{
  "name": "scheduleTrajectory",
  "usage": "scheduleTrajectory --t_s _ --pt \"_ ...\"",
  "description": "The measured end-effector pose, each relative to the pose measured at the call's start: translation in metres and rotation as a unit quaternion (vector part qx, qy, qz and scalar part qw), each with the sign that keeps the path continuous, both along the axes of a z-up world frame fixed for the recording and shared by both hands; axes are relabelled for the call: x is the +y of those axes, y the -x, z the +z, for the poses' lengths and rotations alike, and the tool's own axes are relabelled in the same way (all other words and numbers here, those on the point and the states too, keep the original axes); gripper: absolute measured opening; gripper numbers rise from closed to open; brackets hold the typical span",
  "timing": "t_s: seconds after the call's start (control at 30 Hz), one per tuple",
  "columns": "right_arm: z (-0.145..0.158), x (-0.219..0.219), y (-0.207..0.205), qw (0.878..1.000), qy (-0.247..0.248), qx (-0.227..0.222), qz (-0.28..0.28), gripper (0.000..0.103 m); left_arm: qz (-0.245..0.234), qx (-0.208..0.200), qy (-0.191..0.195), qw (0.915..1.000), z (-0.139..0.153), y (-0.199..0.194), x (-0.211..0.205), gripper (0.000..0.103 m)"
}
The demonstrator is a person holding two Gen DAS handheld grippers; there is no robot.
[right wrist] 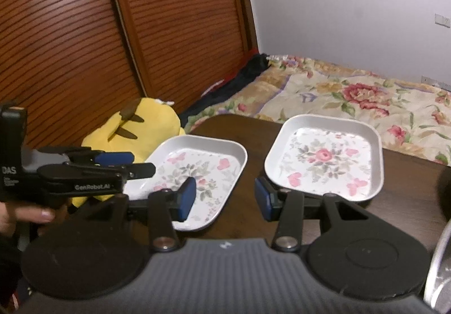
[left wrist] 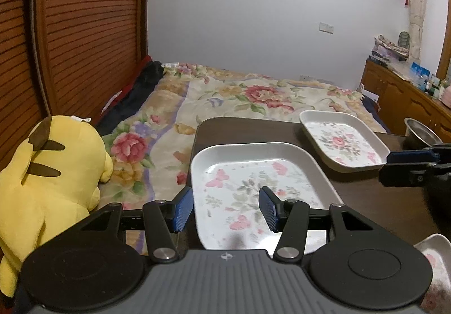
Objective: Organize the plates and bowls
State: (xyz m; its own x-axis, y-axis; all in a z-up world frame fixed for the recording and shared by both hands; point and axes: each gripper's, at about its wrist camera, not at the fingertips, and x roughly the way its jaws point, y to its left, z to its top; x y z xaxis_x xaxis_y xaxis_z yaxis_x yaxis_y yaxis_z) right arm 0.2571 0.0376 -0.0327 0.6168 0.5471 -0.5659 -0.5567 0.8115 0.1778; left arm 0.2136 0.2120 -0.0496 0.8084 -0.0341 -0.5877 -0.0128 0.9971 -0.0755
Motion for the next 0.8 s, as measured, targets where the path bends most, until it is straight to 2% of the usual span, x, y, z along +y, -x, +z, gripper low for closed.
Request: scheduleTrajectory --t_s 0.37,0.47,0.5,0.8 --pt "-0.024 0.018 -0.021 0.999 0.016 0.039 0.007 0.047 0.001 0.01 0.018 0.9998 -0.014 -0.01 0.015 0.047" --pt "-0.027 0.02 -0.023 0.999 0.018 0.045 0.01 0.047 0.0 0.01 0.023 0.9997 -0.015 -0.009 0.015 0.043" --pt "-0.028 0.021 -0.024 0.999 0.019 0.047 0.011 0.046 0.0 0.01 0.025 0.9996 -0.015 -0.009 0.015 0.04" --pt "-0.03 0.029 -0.028 0.998 0.024 0.056 0.026 0.038 0.004 0.01 0.033 0.9994 -0.017 -0.005 0.018 0.036"
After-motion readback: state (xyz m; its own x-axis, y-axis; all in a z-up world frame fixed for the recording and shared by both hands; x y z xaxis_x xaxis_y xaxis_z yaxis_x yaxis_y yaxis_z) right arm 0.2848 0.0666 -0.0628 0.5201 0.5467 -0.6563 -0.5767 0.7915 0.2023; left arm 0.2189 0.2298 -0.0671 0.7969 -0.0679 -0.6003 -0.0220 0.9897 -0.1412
